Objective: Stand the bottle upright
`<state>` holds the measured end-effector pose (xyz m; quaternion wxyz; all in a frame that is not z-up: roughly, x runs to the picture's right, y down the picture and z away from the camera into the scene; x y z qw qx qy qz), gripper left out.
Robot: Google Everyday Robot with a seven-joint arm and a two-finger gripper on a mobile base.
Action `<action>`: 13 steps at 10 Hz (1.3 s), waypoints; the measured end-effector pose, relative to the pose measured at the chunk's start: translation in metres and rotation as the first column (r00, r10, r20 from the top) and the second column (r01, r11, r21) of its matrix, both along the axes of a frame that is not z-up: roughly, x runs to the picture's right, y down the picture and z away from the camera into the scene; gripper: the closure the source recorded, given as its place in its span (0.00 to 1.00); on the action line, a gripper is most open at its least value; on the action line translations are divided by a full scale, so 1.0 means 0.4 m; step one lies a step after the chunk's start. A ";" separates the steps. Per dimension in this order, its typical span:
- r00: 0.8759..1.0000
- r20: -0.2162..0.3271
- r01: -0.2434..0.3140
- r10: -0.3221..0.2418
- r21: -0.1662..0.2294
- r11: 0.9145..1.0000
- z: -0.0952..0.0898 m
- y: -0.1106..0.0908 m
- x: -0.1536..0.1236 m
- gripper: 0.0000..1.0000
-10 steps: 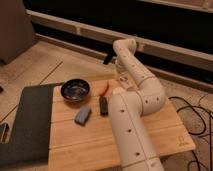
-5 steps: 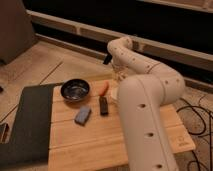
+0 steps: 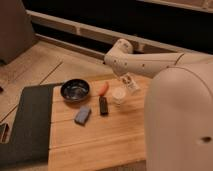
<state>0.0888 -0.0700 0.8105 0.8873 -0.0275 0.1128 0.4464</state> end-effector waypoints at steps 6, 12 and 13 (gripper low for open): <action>0.983 0.180 0.003 -0.021 0.096 0.995 -0.015 0.008 -0.160 1.00; 0.964 0.265 -0.029 -0.029 0.210 0.977 -0.007 -0.116 -0.149 1.00; 0.946 0.319 -0.034 -0.058 0.275 0.961 -0.015 -0.184 -0.153 1.00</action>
